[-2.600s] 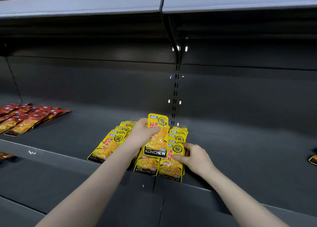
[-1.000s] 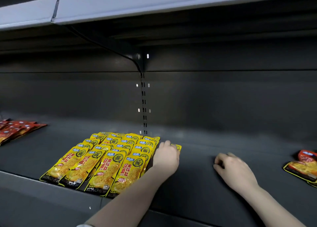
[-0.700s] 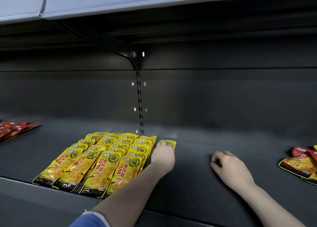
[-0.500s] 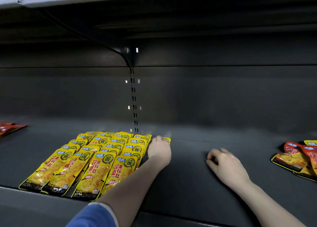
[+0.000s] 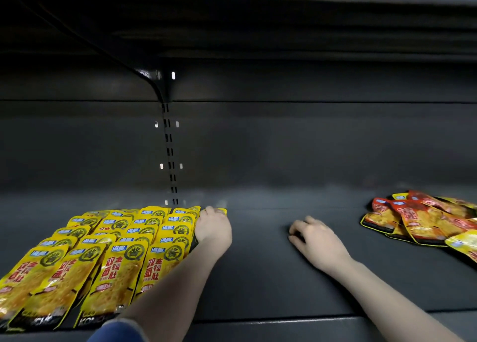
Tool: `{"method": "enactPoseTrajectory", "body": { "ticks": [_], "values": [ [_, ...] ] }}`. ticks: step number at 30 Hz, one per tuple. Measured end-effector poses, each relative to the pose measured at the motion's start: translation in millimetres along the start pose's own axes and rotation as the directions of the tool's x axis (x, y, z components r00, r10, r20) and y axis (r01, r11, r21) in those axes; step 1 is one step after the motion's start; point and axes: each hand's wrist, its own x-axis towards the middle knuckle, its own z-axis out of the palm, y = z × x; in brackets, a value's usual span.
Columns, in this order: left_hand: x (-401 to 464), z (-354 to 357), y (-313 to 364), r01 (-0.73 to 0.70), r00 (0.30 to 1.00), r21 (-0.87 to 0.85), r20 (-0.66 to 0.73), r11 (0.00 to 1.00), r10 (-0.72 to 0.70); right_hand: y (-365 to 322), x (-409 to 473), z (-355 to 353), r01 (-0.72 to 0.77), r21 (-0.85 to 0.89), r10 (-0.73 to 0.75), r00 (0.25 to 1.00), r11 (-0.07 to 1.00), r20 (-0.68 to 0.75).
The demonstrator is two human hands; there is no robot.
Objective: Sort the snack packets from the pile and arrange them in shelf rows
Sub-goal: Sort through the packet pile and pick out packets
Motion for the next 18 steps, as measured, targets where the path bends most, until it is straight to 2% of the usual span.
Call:
{"method": "enactPoseTrajectory", "body": {
  "ticks": [4,8,12,18],
  "values": [
    [-1,-1,1,-0.035,0.997,-0.066,-0.069,0.997,0.03,4,-6,-7,-0.02,-0.029,0.021,1.0,0.999,0.007],
    [-8,-11,10,-0.146,0.98,-0.122,-0.157,0.982,0.126,17,-21,-18,-0.094,-0.132,0.093,0.996,0.987,-0.012],
    [-14,-26,24,-0.21,0.971,-0.175,-0.156,0.962,0.183,41,-34,-32,-0.168,-0.229,0.159,0.986,0.959,-0.055],
    [-28,-42,60,-0.213,0.973,-0.253,-0.143,0.944,0.181,98,-44,-59,-0.241,-0.283,0.204,0.967,0.928,-0.153]
  ]
}}
